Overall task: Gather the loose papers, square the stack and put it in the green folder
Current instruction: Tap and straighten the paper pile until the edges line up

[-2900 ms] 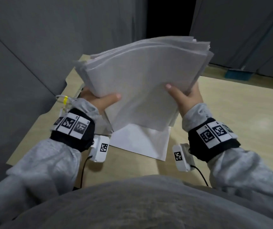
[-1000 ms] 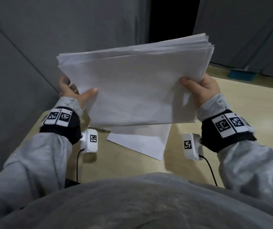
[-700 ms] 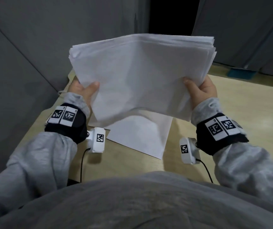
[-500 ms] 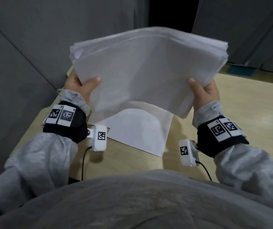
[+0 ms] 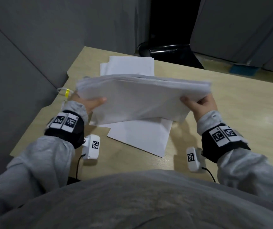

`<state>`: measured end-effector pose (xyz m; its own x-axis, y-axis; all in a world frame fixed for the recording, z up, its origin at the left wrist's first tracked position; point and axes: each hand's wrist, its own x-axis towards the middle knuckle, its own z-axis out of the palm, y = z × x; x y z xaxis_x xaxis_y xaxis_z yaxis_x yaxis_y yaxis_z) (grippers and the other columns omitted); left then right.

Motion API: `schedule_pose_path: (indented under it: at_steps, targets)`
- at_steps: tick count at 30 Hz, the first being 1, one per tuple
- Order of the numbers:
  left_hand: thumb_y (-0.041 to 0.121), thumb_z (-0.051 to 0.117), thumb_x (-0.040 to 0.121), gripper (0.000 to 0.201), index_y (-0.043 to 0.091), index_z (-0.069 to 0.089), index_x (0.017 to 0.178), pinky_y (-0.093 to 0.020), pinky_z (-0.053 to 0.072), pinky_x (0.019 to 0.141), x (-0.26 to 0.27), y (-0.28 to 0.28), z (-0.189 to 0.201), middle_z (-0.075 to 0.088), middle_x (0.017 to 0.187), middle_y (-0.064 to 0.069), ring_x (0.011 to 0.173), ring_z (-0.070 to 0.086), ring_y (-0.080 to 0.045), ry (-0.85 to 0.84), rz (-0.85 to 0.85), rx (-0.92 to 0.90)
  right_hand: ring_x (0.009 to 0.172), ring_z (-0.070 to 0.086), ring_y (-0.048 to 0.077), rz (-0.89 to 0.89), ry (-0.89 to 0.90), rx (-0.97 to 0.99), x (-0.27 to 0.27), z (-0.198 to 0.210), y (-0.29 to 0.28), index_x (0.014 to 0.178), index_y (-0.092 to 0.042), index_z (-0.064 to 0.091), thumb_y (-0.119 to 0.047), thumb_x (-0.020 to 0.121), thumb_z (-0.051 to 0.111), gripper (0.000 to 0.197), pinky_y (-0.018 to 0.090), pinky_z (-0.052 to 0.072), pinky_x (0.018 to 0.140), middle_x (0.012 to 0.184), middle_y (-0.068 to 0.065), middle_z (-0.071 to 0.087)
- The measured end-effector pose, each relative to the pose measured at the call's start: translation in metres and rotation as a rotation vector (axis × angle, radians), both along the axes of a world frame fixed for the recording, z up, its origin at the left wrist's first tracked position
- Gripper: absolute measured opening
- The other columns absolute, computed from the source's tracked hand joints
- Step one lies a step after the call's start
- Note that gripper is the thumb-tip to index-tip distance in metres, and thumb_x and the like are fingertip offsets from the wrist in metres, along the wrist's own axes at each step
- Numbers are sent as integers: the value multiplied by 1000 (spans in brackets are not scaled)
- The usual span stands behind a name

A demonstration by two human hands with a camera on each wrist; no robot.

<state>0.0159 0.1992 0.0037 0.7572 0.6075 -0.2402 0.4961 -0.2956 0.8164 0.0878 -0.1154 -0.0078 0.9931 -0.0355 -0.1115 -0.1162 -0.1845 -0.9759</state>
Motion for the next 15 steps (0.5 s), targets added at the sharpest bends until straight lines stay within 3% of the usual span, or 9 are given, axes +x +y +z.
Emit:
schedule_pose_path:
  at_steps: [1, 3, 4, 6, 8, 10, 13, 15]
  targets:
    - [38, 80, 67, 68, 10, 54, 124, -24, 44, 97, 1, 1, -8, 60, 123, -3, 111, 56, -20, 99, 28, 41, 86, 63, 15, 31, 52, -91, -1, -2, 2, 117, -9, 59, -21, 78, 75, 44, 21, 45, 71, 97, 3, 63]
    - [54, 78, 60, 83, 11, 53, 126, -34, 38, 108, 1, -1, -11, 57, 131, -6, 122, 53, -26, 168, 67, 31, 84, 60, 20, 17, 103, -169, -2, -4, 5, 110, -12, 62, -27, 80, 72, 35, 25, 42, 71, 95, 5, 62]
    - [59, 78, 57, 88, 11, 53, 126, -35, 38, 107, 1, 0, -11, 58, 130, -7, 122, 53, -27, 116, 79, 25, 77, 62, 19, -7, 93, -118, -1, -2, 6, 105, -13, 63, -25, 82, 71, 27, 23, 44, 65, 92, 6, 63]
    - [55, 80, 58, 84, 7, 56, 123, -30, 42, 99, 0, 1, -8, 61, 124, -11, 117, 58, -29, -28, 112, -44, 64, 63, 2, -63, 33, 26, -1, 4, 3, 96, -15, 61, -19, 84, 68, 15, 10, 46, 54, 85, 2, 65]
    - [47, 85, 54, 81, 3, 60, 117, -27, 48, 92, -1, 6, -7, 65, 115, -12, 109, 62, -28, -129, 106, -176, 60, 61, -9, -91, -13, 107, 0, 6, 1, 98, -15, 61, -16, 82, 69, 18, 7, 46, 54, 83, -4, 65]
    - [47, 84, 50, 83, 7, 60, 119, -26, 52, 89, -1, 5, -9, 65, 113, -7, 107, 61, -25, -51, 60, -113, 69, 63, -5, -45, 18, 43, 2, -2, 1, 106, -15, 59, -16, 78, 74, 31, 11, 47, 60, 88, -4, 65]
    - [61, 77, 50, 103, 15, 42, 135, -41, 35, 110, -1, -3, -14, 51, 138, -8, 127, 47, -27, 168, 70, -14, 81, 62, 16, 14, 131, -100, 1, -9, 5, 105, -16, 61, -21, 78, 74, 29, 24, 44, 71, 92, 2, 64]
    - [54, 79, 57, 89, 14, 48, 129, -37, 39, 106, -1, -4, -13, 57, 130, -7, 119, 54, -26, 85, 119, -35, 69, 62, 5, 0, 71, -59, -1, -4, 4, 93, -22, 60, -20, 83, 69, 13, 21, 45, 63, 84, -2, 65]
